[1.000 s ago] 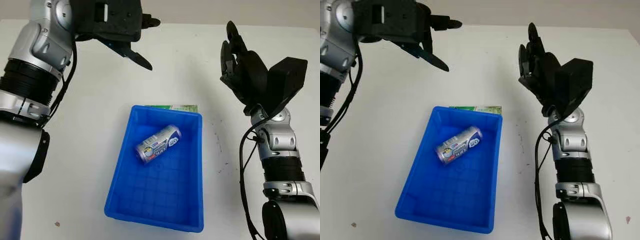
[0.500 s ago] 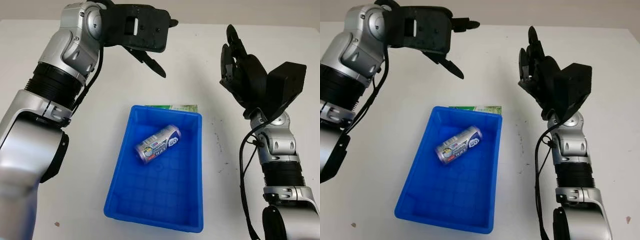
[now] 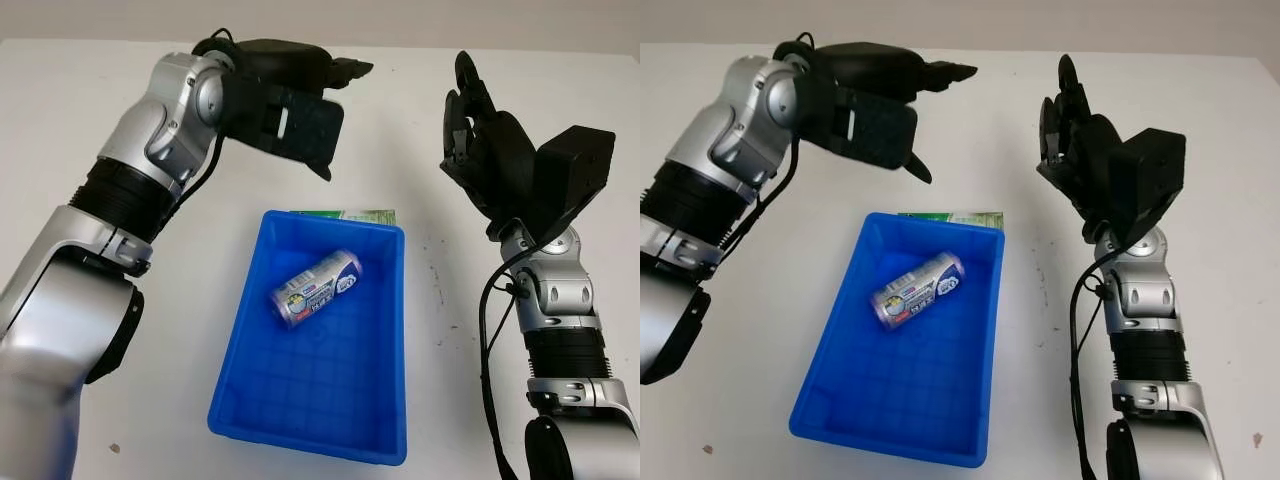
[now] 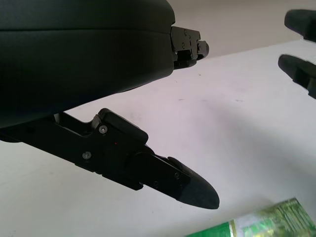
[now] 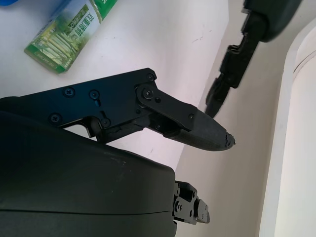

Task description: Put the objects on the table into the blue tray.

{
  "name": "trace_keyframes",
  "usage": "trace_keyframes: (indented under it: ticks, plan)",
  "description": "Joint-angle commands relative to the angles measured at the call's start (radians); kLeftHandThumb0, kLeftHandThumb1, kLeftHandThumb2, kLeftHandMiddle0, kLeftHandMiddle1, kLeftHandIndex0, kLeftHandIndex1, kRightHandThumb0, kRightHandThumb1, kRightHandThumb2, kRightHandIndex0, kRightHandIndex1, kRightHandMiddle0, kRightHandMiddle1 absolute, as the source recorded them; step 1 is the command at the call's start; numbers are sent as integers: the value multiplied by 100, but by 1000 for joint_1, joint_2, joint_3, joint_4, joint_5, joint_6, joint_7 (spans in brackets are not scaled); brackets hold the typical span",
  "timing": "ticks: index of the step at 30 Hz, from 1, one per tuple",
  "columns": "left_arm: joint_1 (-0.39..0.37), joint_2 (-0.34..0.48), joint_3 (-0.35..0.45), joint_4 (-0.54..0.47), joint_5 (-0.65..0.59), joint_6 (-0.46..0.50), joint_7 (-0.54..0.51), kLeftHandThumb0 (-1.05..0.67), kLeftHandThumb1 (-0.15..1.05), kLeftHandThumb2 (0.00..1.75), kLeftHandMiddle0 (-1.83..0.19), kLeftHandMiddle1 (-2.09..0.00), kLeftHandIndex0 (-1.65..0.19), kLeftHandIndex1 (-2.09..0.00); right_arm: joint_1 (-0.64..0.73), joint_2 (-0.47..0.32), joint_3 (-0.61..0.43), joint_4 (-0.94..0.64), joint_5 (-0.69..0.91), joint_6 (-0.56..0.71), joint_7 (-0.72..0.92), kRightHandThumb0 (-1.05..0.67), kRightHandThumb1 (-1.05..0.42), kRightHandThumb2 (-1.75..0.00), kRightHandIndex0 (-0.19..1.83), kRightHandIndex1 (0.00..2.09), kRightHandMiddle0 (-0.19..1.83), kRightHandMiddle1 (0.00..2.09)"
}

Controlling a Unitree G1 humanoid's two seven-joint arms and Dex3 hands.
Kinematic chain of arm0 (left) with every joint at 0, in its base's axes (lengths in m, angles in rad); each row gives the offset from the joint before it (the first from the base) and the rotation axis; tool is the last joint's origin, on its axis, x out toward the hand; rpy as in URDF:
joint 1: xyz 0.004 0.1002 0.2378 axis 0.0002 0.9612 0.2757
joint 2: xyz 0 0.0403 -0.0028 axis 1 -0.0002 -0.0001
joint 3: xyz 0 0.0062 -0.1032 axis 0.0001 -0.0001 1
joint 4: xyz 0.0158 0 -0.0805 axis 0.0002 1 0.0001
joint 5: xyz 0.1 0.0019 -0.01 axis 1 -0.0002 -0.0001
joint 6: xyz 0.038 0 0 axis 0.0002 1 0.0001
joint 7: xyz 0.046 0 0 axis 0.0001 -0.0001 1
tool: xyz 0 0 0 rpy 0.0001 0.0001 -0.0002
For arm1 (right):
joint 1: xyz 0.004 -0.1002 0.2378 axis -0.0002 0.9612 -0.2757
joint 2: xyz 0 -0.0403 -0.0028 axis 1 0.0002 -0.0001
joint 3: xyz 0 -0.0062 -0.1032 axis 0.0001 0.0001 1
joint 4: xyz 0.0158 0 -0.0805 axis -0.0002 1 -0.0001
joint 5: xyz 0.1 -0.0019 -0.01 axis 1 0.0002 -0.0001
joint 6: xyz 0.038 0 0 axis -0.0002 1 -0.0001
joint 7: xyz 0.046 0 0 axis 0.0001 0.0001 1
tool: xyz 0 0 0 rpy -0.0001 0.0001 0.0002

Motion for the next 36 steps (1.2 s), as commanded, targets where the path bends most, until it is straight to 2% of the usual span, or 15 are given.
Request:
trace_keyframes:
  ticks: [1,11,19,21,22,23,24,26,28,29,30,31,33,34,36]
  plan:
    - [11,-6,-9,11,10,-13,18,-78,91,6,-1,-15,-1,-15,9,-3,-2,-27,0,5,2,-60,-105,-82,-19,0,-19,0]
    - [14,2,-9,30,27,-19,22,-78,91,5,0,-10,2,-15,7,-2,-3,-28,-2,2,-4,-60,-105,-82,-19,0,-19,0]
    - [43,-23,-19,32,27,44,-30,-77,90,5,3,-7,5,-14,17,8,-6,-39,2,2,-13,-60,-105,-83,-19,0,-19,0]
    - [47,-31,-20,41,24,55,-38,-78,89,6,14,-112,2,-22,19,5,-5,-39,-2,-2,-14,-61,-105,-82,-19,0,-19,0]
    - [46,-32,-22,46,22,53,-47,-78,88,6,17,-140,10,-54,20,4,-5,-41,-3,1,-14,-61,-105,-82,-19,0,-19,0]
    - [42,-32,-26,55,20,45,-58,-78,88,6,18,-145,14,-72,20,4,-6,-41,-3,1,-13,-61,-105,-82,-19,0,-19,0]
    - [40,-31,-31,60,23,40,-65,-77,89,6,19,-134,17,-88,20,4,-6,-40,-3,0,-13,-60,-105,-82,-19,0,-19,0]
    - [32,-31,-48,67,36,37,-83,-81,89,6,19,-168,19,-114,19,4,-6,-38,-2,-3,-12,-60,-105,-83,-19,0,-19,0]
    - [29,-32,-59,77,45,33,-91,-85,91,6,19,-179,19,-134,19,6,-7,-36,-1,-3,-13,-61,-105,-82,-19,0,-19,0]
    - [29,-34,-62,85,48,31,-89,-87,91,5,19,-191,19,-151,19,6,-6,-36,-2,-3,-12,-61,-105,-82,-19,0,-19,0]
    - [31,-36,-64,91,51,30,-84,-89,90,5,19,-202,19,-184,19,6,-6,-35,-1,-5,-12,-61,-105,-82,-19,0,-19,0]
    - [33,-37,-66,95,53,26,-81,-91,90,5,19,-205,19,-196,20,7,-6,-35,0,-5,-11,-61,-105,-82,-19,0,-19,0]
    - [38,-36,-75,93,63,25,-81,-92,90,5,19,-208,19,-206,20,9,-8,-34,2,-4,-12,-62,-105,-81,-19,0,-19,0]
    - [42,-38,-72,91,58,27,-86,-90,89,5,19,-203,19,-166,20,9,-9,-35,4,-3,-12,-62,-105,-81,-19,0,-19,0]
    - [53,-39,-66,90,49,24,-84,-88,87,5,19,-206,19,-146,22,9,-9,-40,6,2,-13,-62,-105,-80,-19,0,-19,0]
